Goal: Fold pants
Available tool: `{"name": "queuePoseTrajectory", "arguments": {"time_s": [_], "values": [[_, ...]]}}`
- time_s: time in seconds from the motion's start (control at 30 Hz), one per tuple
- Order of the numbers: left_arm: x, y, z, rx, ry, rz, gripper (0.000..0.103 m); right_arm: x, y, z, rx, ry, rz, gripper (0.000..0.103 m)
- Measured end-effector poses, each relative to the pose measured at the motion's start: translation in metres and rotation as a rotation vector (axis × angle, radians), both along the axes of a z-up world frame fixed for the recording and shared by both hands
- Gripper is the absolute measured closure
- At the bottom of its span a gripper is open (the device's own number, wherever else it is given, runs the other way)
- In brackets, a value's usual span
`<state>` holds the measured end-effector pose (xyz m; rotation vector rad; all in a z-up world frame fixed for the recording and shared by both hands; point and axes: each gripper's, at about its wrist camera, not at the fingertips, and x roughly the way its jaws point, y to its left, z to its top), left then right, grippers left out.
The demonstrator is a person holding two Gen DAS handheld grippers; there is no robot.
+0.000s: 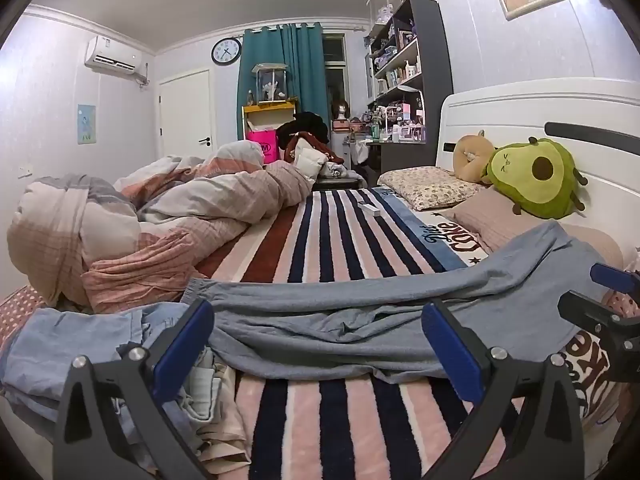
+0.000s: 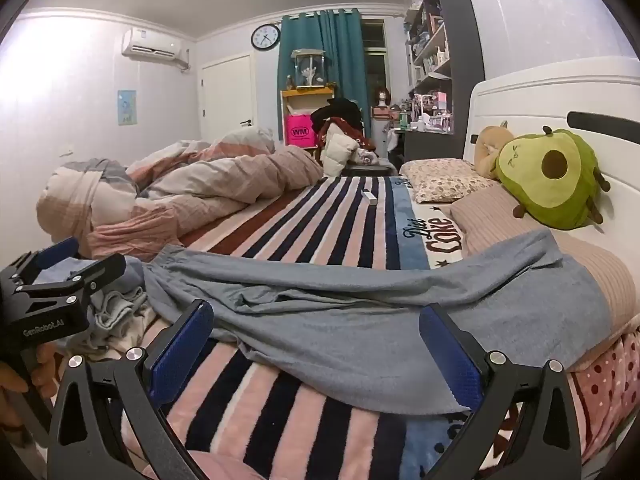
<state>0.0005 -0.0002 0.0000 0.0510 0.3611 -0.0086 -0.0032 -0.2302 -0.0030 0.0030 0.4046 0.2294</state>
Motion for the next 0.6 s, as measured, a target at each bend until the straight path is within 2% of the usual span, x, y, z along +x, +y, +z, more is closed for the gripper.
{"name": "queuePoseTrajectory", "arguments": {"time_s": [0.4, 0.6], "values": [[0.008, -0.002, -0.004, -0.005, -0.012, 0.004, 0.001, 0.002, -0.001, -0.001, 0.003, 0.005, 0.0, 0.0], [-0.002, 0.006, 0.004, 0.008, -0.028, 0.007, 0.001, 0.0, -0.002, 0.0, 0.006, 0.007, 0.001, 0.0]]}}
